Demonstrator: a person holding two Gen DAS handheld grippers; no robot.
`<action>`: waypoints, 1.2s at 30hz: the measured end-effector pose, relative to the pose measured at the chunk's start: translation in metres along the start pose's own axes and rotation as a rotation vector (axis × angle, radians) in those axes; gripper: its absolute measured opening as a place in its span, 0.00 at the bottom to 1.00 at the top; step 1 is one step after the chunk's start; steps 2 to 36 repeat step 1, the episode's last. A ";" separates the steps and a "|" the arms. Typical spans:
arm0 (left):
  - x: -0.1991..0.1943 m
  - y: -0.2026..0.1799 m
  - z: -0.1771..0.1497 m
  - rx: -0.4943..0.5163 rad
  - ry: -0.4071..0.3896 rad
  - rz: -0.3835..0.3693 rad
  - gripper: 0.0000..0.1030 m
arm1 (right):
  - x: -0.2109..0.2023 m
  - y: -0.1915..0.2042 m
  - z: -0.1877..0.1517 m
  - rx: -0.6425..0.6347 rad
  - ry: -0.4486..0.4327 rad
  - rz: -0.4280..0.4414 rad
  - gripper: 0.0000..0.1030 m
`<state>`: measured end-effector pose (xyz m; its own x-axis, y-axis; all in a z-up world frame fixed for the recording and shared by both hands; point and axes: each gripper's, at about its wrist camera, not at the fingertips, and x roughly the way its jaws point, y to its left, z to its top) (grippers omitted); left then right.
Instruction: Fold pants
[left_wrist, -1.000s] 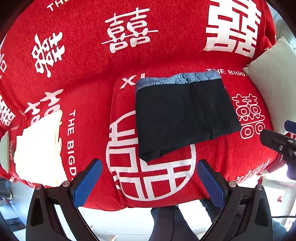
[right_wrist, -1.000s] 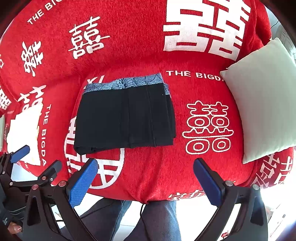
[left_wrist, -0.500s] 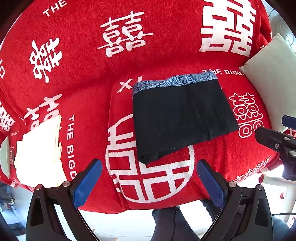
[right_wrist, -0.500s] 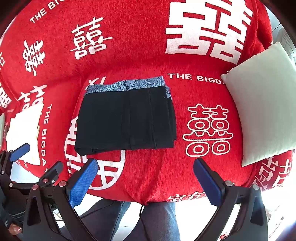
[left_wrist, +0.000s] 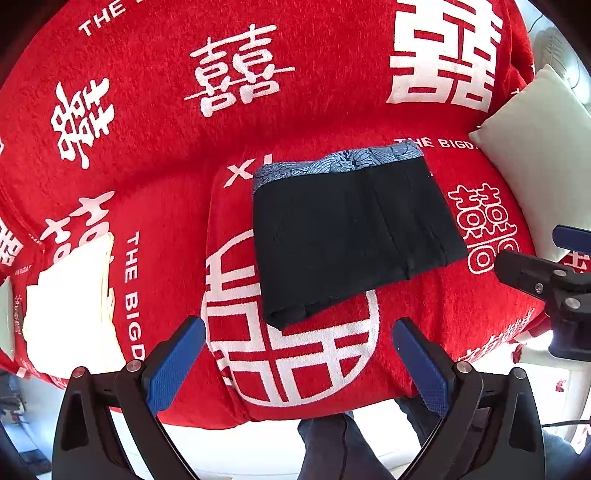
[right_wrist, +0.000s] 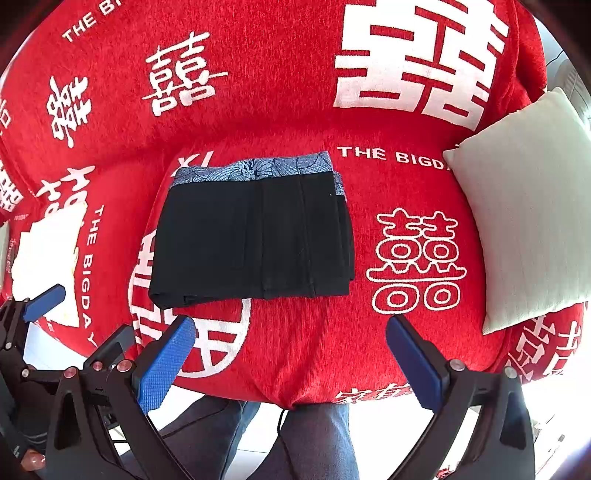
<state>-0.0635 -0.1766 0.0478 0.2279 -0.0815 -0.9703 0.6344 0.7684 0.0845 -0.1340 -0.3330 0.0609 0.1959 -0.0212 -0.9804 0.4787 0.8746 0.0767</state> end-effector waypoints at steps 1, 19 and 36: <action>0.000 0.000 0.000 -0.002 0.003 0.000 0.99 | 0.000 0.000 0.001 -0.001 0.001 0.000 1.00; 0.000 0.000 0.000 -0.002 0.003 0.000 0.99 | 0.000 0.000 0.001 -0.001 0.001 0.000 1.00; 0.000 0.000 0.000 -0.002 0.003 0.000 0.99 | 0.000 0.000 0.001 -0.001 0.001 0.000 1.00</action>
